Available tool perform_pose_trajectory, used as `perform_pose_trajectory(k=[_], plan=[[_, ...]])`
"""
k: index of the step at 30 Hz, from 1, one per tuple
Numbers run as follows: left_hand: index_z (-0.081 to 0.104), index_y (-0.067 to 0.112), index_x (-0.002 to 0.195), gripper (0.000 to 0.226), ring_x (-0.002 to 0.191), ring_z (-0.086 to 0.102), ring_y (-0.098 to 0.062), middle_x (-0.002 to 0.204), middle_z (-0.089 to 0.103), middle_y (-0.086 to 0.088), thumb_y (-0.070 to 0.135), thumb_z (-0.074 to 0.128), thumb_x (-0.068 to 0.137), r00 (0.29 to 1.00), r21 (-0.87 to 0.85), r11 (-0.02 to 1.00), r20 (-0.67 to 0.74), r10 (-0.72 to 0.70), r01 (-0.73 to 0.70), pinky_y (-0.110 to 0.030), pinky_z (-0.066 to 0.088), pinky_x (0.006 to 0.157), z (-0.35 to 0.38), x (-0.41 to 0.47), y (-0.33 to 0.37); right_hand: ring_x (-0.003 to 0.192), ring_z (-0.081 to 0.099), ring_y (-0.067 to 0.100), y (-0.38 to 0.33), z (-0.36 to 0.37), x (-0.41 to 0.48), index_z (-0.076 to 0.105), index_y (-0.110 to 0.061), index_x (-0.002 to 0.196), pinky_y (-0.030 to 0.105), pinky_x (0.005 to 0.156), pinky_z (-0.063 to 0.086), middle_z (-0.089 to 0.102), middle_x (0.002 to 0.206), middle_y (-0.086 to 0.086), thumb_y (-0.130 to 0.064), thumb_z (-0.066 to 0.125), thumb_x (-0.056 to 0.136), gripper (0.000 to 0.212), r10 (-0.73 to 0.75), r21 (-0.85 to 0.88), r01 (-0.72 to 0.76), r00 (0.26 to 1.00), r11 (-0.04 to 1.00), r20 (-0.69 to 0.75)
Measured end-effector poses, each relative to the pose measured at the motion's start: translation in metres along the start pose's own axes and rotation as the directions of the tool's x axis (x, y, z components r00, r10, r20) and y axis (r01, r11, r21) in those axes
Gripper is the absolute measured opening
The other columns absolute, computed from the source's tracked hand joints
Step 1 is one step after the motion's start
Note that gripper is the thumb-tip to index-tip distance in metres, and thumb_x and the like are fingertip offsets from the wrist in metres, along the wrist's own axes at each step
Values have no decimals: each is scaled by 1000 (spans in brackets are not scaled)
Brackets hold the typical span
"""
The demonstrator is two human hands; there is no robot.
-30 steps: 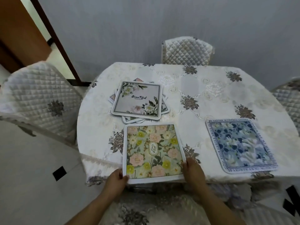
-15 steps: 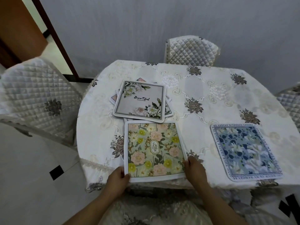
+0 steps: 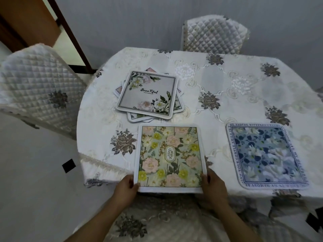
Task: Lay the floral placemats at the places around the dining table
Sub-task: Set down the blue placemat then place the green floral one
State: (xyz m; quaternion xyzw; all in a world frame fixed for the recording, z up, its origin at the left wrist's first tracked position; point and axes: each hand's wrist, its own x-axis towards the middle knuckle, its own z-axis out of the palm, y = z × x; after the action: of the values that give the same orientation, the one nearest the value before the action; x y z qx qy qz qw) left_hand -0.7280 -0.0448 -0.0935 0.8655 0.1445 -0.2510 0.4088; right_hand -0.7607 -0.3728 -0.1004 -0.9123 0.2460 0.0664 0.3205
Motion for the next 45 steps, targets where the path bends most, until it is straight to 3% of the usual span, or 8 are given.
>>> perform_pose_trajectory(k=[7,19,23,28,32,37,40,45], plan=[[51,19,95,16,79,60,-19,86,63,-2,18,65,88,997,2,1000,-73,-26,26,-27,40,59,21,1,13,61,55,20,4,-11,6,47,-20,76,35,58,48,56,67,-2,-34,50,95,23,77,-21,-77,997,997,-32],[51,19,98,19,68,57,-7,82,59,8,26,63,87,979,-12,1000,-204,14,-17,-24,40,54,3,63,66,82,51,32,-13,-5,28,50,-6,103,41,66,48,52,92,15,-24,60,87,26,-20,-118,7,994,993,-109],[59,10,90,10,85,64,-31,85,65,-10,19,61,86,973,-58,998,-231,-12,-2,-38,49,74,-12,119,106,80,52,29,-29,-2,52,46,-10,98,39,67,47,53,89,11,-26,57,89,22,19,-73,-27,994,997,-111],[71,9,95,17,94,64,-33,95,69,-16,18,58,88,959,-95,995,-281,-20,-7,-35,48,80,-24,172,137,74,58,29,-39,1,90,50,-7,90,32,60,40,57,84,11,-24,46,96,18,88,-53,-95,988,994,-126],[54,18,67,20,80,54,-22,64,52,-3,15,53,87,939,-310,944,-281,-200,108,-29,47,72,-30,201,152,70,59,28,-39,1,103,53,-7,87,33,59,41,61,79,10,-25,43,98,24,110,-77,-120,986,990,-128],[64,20,96,14,62,55,-12,72,58,1,18,64,83,941,-445,887,-230,-248,124,-19,44,62,-40,212,154,67,56,26,-41,5,107,54,-9,82,32,58,39,58,72,5,-27,47,97,24,187,24,-186,973,982,-138],[68,0,113,24,101,67,-25,101,74,-13,4,59,91,972,-435,897,-167,-164,77,-26,47,88,-45,223,150,68,56,24,-46,7,111,54,-10,79,31,60,37,55,68,1,-26,48,97,25,203,91,-193,971,977,-127],[69,2,98,16,95,69,-26,101,71,-18,0,65,83,953,-448,893,-286,-100,-41,-43,53,95,-42,218,147,71,53,22,-53,12,114,55,-10,79,30,64,37,54,70,-1,-23,49,97,22,218,167,-195,967,966,-131]])
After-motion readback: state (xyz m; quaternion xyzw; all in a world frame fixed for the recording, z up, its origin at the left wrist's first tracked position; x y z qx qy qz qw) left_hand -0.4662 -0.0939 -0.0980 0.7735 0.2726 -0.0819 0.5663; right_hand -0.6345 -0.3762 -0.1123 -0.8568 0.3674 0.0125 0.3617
